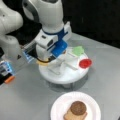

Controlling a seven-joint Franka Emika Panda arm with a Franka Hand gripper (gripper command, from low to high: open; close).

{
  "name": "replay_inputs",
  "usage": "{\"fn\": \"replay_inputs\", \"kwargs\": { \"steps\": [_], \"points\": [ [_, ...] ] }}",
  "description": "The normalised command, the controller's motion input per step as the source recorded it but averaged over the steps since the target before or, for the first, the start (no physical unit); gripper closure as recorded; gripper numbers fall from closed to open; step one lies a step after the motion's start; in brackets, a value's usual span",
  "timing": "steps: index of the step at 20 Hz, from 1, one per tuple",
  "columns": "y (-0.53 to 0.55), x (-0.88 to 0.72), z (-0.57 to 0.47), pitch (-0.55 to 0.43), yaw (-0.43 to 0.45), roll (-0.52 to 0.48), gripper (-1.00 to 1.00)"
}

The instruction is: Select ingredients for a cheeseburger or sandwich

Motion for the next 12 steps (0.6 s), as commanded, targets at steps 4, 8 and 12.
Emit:
{"fn": "replay_inputs", "kwargs": {
  "steps": [4,8,12],
  "points": [
    [0.19,-0.06,-0.34,-0.189,0.021,-0.046,-1.0],
    [0.24,-0.08,-0.27,-0.156,-0.025,-0.062,-1.0],
    [0.22,-0.11,-0.14,-0.132,-0.087,-0.031,-1.0]
  ]
}}
